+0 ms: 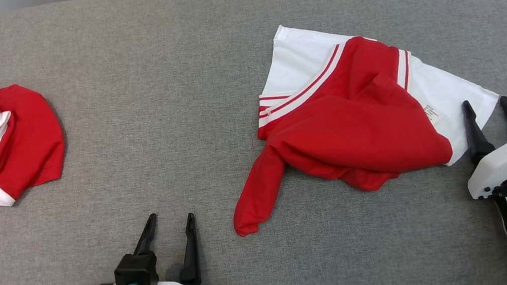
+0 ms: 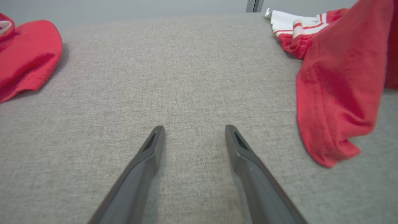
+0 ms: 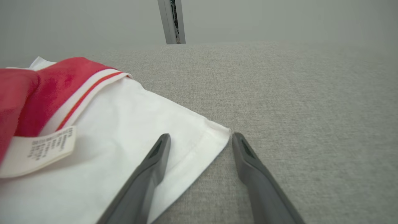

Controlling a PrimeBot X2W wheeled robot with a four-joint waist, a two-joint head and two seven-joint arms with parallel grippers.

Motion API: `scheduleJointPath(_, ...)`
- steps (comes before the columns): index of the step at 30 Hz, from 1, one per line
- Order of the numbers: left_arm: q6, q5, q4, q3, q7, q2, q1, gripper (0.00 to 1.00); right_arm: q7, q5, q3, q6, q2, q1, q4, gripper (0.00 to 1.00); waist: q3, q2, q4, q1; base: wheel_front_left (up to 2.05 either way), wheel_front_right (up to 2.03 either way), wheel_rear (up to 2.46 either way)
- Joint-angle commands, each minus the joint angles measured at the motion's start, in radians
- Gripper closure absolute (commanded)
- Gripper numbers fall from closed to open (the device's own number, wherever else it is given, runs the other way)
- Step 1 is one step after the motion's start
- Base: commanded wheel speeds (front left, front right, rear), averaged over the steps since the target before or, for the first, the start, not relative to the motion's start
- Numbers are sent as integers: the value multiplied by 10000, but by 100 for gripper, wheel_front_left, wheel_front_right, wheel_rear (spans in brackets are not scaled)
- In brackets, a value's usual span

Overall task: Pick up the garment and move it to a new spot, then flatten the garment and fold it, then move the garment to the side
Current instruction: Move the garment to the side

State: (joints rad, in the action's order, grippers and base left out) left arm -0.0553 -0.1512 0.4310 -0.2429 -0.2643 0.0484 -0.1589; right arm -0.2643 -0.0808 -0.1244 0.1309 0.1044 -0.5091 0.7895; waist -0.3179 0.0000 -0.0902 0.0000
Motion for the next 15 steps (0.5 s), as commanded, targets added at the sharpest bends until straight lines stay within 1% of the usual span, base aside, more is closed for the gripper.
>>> scheduleJointPath(1,-29,47,-26,19,-2,42,-203,0,-1,-52,-22,-3,39,-80,24,0,-18,0,-23,0,0,0,0)
scheduleJointPath(2,-30,72,-20,33,-2,39,-199,0,-1,-131,71,-3,94,-137,432,52,-25,0,-46,0,0,0,0)
scheduleJointPath(3,-25,74,-1,29,-2,38,-186,0,0,-251,104,-3,89,-154,653,74,-15,0,-62,0,0,0,0)
scheduleJointPath(4,-23,72,26,34,-2,42,-167,0,3,-317,153,-3,96,-163,833,100,8,0,-71,0,0,0,0)
scheduleJointPath(6,-24,62,54,41,-2,41,-148,0,11,-383,249,-3,102,-178,931,100,37,0,-74,0,0,0,0)
scheduleJointPath(8,-26,29,88,41,-2,40,-94,0,5,-620,456,-3,108,-228,621,100,127,0,-71,0,0,0,0)
scheduleJointPath(9,-36,-12,129,33,-2,40,11,0,-4,-850,743,-1,130,-237,-152,100,256,0,-46,0,0,0,0)
scheduleJointPath(14,53,-175,261,-75,-2,40,210,0,-1,-1710,1851,-1,215,-135,-2468,100,811,0,-33,0,0,0,0)
scheduleJointPath(15,53,-175,261,-75,-2,40,210,0,-1,-1710,1851,-1,215,-135,-2468,100,811,0,-33,0,0,0,0)
